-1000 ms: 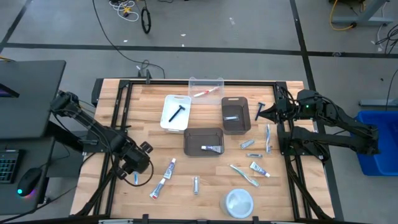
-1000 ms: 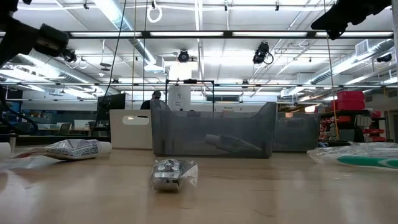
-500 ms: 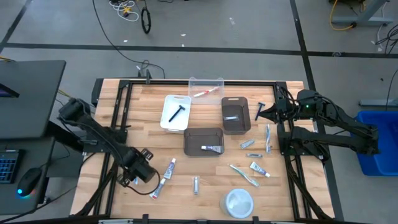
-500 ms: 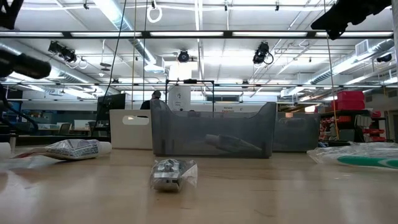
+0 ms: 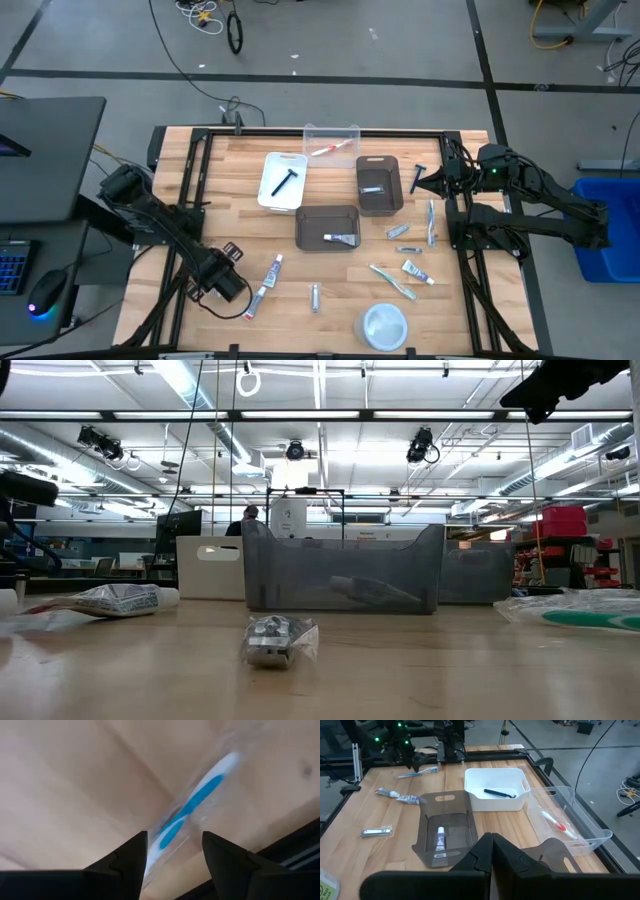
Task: Pick & Place Travel size toiletries
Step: Put the blue toothbrush into the transparent bin
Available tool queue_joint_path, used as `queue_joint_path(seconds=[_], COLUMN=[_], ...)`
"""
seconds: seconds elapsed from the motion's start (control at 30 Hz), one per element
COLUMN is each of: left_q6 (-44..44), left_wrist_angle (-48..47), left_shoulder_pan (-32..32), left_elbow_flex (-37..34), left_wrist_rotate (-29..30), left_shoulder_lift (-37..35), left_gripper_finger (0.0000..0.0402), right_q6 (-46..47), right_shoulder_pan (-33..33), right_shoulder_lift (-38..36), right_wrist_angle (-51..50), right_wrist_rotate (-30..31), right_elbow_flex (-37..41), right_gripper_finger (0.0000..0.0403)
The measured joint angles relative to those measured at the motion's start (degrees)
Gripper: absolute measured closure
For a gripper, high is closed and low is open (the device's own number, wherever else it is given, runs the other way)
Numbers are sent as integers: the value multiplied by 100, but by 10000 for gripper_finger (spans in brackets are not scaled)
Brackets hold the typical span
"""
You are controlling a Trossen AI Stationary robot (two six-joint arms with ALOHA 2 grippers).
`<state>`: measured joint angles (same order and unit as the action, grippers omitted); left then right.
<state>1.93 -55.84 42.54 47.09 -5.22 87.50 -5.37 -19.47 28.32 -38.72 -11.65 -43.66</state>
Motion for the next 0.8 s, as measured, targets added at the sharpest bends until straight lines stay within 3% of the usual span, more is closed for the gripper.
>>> queue_joint_path(seconds=[0.8], left_q6=[-570], left_wrist_angle=[334], left_shoulder_pan=[125], left_elbow_flex=[-365], left_wrist_rotate=[-4], left_shoulder_lift=[378], left_gripper_finger=[214], right_q6=[-1], right_shoulder_pan=[1], right_shoulder_lift=[0], right_wrist_angle=[-1], right_wrist_rotate=[-1], right_elbow_flex=[0], right_gripper_finger=[389])
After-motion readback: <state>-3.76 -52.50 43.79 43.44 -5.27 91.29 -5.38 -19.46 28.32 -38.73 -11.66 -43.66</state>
